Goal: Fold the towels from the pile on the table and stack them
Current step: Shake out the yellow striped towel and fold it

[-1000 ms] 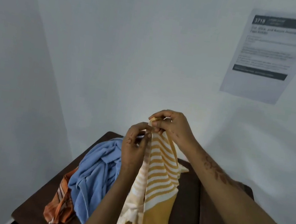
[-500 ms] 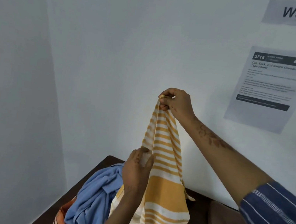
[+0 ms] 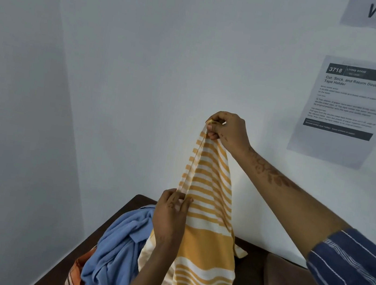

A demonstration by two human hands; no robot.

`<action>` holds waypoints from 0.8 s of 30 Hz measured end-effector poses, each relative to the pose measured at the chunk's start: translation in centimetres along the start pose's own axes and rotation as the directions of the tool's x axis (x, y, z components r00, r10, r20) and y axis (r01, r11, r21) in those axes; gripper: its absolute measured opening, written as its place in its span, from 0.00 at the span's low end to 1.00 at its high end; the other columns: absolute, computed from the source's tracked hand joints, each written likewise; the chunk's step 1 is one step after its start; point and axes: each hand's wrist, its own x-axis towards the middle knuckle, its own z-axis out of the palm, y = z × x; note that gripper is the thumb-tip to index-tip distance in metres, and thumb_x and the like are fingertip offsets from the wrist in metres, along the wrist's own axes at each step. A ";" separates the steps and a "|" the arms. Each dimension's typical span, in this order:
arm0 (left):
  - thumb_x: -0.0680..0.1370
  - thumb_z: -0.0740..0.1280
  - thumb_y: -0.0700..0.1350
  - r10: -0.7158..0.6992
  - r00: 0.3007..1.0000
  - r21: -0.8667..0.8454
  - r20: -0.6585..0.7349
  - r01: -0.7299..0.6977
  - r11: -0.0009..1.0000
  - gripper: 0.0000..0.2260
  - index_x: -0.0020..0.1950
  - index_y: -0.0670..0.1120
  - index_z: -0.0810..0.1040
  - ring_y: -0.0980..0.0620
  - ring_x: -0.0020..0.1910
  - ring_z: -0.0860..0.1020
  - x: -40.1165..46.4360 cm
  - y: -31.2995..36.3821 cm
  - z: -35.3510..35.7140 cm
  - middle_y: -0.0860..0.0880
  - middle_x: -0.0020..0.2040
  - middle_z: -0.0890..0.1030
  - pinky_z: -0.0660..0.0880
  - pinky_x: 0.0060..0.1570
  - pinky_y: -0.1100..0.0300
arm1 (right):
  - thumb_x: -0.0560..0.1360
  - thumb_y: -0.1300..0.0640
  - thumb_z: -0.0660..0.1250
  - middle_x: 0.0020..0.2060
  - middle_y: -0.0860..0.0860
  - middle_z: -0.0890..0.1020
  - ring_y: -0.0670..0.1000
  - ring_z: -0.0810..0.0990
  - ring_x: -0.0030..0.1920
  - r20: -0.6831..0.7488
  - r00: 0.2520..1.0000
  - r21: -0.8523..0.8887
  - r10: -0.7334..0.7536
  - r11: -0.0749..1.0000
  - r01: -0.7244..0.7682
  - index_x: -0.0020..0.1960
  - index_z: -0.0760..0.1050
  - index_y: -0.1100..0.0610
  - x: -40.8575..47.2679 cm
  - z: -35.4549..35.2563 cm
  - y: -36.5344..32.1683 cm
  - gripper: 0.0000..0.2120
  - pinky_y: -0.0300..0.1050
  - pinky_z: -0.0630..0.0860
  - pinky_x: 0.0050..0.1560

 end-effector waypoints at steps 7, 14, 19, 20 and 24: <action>0.77 0.68 0.47 -0.124 0.992 -0.244 0.000 0.120 0.962 0.04 0.44 0.49 0.79 0.63 0.40 0.78 0.0 1.0 -1.7 0.57 0.39 0.80 0.72 0.38 0.72 | 0.74 0.71 0.61 0.37 0.57 0.81 0.51 0.79 0.33 -0.116 0.993 -0.159 0.015 0.987 -0.034 0.41 0.77 0.62 -0.2 -1.5 2.8 0.09 0.43 0.82 0.41; 0.73 0.72 0.43 -0.338 0.932 -0.398 0.132 0.362 0.843 0.03 0.42 0.46 0.79 0.50 0.44 0.80 1.3 0.2 -2.0 0.48 0.42 0.82 0.79 0.47 0.56 | 0.75 0.67 0.62 0.40 0.56 0.78 0.48 0.80 0.33 -0.062 0.989 -0.135 0.133 0.981 -0.140 0.46 0.74 0.61 -0.8 -1.5 3.4 0.04 0.39 0.80 0.37; 0.71 0.74 0.39 -0.239 0.933 -0.394 0.269 0.333 0.857 0.04 0.42 0.42 0.80 0.52 0.37 0.79 1.3 0.7 -2.7 0.47 0.37 0.82 0.77 0.40 0.58 | 0.73 0.60 0.69 0.29 0.52 0.77 0.47 0.73 0.25 0.611 0.730 -0.303 0.306 0.942 -0.142 0.58 0.72 0.50 -4.5 -1.6 1.5 0.15 0.40 0.70 0.28; 0.71 0.73 0.37 -0.193 0.936 -0.403 0.296 0.306 0.862 0.03 0.41 0.42 0.80 0.53 0.35 0.79 1.3 1.0 -2.8 0.48 0.35 0.82 0.76 0.38 0.59 | 0.72 0.57 0.71 0.31 0.52 0.78 0.47 0.74 0.26 0.729 0.590 -0.363 0.348 0.927 -0.097 0.62 0.69 0.46 -5.5 -1.0 1.5 0.22 0.40 0.71 0.28; 0.73 0.69 0.34 -0.067 0.947 -0.412 0.315 0.200 0.889 0.03 0.42 0.41 0.81 0.58 0.35 0.80 1.2 1.8 -3.0 0.50 0.36 0.82 0.77 0.38 0.66 | 0.71 0.54 0.73 0.31 0.54 0.78 0.45 0.72 0.21 0.768 0.484 -0.535 0.420 0.835 0.126 0.57 0.73 0.56 -7.9 1.4 2.0 0.17 0.37 0.69 0.24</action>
